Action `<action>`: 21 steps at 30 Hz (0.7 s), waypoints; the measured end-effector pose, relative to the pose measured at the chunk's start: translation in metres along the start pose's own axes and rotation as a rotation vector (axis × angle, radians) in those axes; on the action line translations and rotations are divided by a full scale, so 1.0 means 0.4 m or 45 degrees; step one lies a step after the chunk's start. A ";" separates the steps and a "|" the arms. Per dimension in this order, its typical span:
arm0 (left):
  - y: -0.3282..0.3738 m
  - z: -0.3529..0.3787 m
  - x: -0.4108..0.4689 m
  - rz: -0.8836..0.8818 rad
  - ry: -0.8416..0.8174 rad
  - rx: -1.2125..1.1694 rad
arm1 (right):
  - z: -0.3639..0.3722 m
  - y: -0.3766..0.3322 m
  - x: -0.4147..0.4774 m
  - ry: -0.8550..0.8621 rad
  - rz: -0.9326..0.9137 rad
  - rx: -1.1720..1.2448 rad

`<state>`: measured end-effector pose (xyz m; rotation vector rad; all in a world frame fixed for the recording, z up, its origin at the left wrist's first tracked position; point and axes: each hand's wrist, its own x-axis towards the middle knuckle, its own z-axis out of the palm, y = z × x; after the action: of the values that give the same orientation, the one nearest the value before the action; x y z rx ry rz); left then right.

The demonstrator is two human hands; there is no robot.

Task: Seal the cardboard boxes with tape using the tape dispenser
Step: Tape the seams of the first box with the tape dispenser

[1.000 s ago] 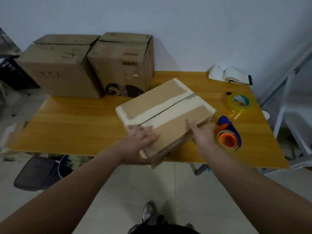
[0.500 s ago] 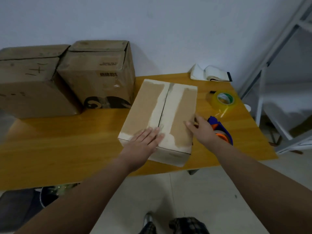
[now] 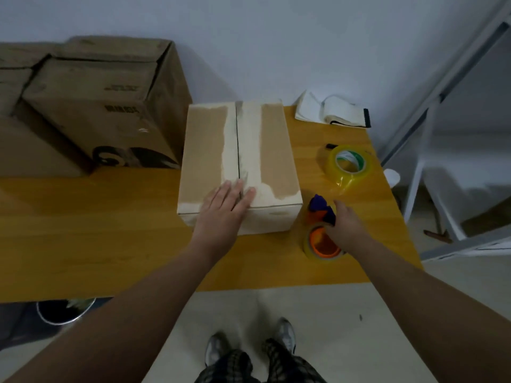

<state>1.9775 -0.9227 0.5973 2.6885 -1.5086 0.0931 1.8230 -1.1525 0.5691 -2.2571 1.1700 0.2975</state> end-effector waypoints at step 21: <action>0.126 -0.176 0.063 -0.439 -0.199 -0.578 | -0.212 -0.027 -0.102 0.335 -0.610 0.832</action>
<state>1.9458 -0.9648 0.6705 2.5649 -0.9239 -0.4288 1.8022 -1.1693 0.6602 -1.9216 0.6640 -0.5130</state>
